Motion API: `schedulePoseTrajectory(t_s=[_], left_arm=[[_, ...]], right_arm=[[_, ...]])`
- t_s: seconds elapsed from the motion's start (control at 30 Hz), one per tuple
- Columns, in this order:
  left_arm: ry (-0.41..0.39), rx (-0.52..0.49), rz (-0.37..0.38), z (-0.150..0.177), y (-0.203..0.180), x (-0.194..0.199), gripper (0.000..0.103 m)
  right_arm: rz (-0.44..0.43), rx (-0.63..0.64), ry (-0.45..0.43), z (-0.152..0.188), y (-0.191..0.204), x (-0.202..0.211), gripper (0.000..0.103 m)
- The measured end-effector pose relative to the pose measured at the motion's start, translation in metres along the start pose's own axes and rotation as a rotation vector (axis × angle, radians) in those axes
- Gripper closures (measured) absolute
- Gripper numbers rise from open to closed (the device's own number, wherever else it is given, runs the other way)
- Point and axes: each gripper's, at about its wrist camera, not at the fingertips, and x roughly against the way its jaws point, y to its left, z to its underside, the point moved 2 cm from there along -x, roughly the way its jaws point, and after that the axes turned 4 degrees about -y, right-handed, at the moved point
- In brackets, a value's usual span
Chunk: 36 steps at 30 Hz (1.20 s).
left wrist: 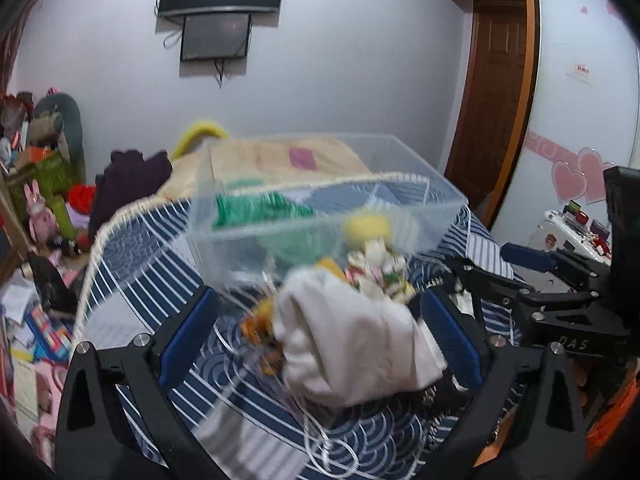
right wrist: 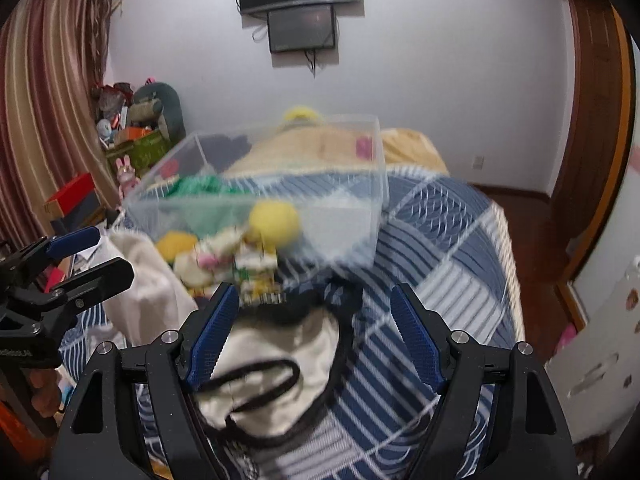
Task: Organize soft objects
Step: 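Grasp the white drawstring pouch with the left tool while the right tool grasps the black bag strap, then lift the white pouch into the box with the left tool while the right tool drops the black bag in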
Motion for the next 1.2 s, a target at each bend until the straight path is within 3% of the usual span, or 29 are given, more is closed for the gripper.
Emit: schedulePoseTrajectory(t_s=[0.13,0.2,0.33,0.47,0.57,0.7,1.2], left_arm=[[0.013,0.019,0.006,0.012,-0.002,-0.002,0.003],[0.017,0.008,0.003,0.016,-0.003,-0.004,0.021],[0.038,0.007,0.023,0.022,-0.004,-0.007,0.036],[0.048,0.036,0.044,0.027,0.001,-0.008,0.049],[0.044,0.048,0.043,0.028,0.005,-0.006,0.061],[0.033,0.058,0.053,0.028,0.008,0.001,0.075],[-0.115,0.049,-0.001,-0.002,0.029,0.045,0.078]], right_arm=[[-0.009,-0.017,0.048,0.020,-0.004,-0.007,0.027],[-0.014,-0.021,0.065,0.026,-0.004,-0.011,0.027],[-0.021,-0.050,0.089,0.032,-0.009,-0.022,0.029],[-0.048,-0.090,0.108,0.034,-0.014,-0.028,0.052],[-0.060,-0.077,0.105,0.032,-0.010,-0.027,0.075],[-0.048,-0.070,0.075,0.031,-0.008,-0.019,0.092],[-0.016,-0.043,-0.120,0.002,-0.005,0.037,0.095]])
